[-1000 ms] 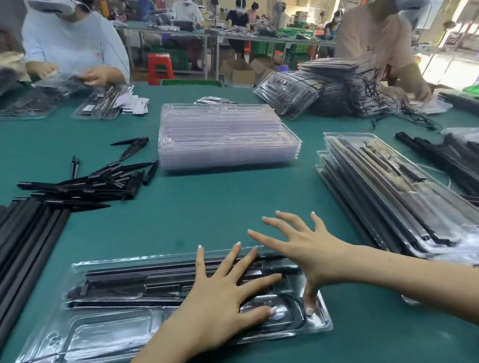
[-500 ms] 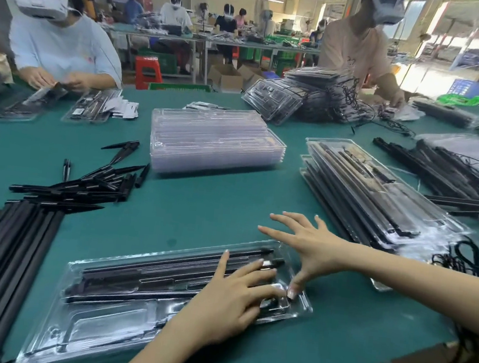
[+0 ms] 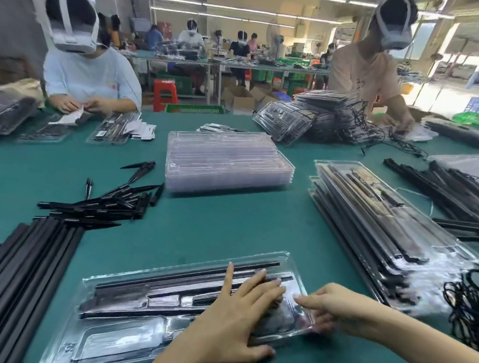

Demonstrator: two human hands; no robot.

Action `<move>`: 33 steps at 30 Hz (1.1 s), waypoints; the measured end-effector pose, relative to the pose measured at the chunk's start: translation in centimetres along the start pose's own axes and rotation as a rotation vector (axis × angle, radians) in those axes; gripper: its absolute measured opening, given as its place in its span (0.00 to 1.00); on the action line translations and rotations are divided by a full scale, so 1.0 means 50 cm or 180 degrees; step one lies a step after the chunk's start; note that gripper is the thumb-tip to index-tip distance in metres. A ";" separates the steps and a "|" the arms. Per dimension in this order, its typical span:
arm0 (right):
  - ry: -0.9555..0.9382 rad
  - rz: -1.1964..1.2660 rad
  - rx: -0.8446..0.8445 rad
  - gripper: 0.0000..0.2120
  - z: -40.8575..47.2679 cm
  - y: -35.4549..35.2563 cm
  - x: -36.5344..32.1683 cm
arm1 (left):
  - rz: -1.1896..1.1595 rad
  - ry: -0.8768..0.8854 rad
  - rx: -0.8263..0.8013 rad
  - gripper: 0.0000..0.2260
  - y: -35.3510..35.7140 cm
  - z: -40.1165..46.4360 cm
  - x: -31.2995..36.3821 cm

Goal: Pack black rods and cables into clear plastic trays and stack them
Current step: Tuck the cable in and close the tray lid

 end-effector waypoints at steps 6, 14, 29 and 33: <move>0.0049 0.0356 -0.0054 0.14 0.012 0.007 -0.003 | -0.0092 -0.0087 -0.0082 0.38 -0.028 0.003 -0.004; -0.0352 -0.0090 0.0245 0.14 0.025 0.018 0.019 | 0.0039 -0.0030 -0.0092 0.37 -0.016 -0.003 0.001; -0.0682 -0.2997 0.0727 0.23 -0.011 -0.006 0.007 | 0.0084 -0.0938 0.0120 0.40 -0.061 -0.206 -0.106; -0.1120 -0.4467 0.1579 0.30 -0.032 0.001 -0.017 | 0.0521 -0.0979 -0.0052 0.36 -0.065 -0.240 -0.099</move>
Point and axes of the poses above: each hand's wrist, its own z-axis towards the middle knuckle, its own y-axis out of the palm, x = y × z, the point moved 2 cm from there along z, towards the middle knuckle, and after that the axes turned 2 degrees about -z, right-handed, at the moved point
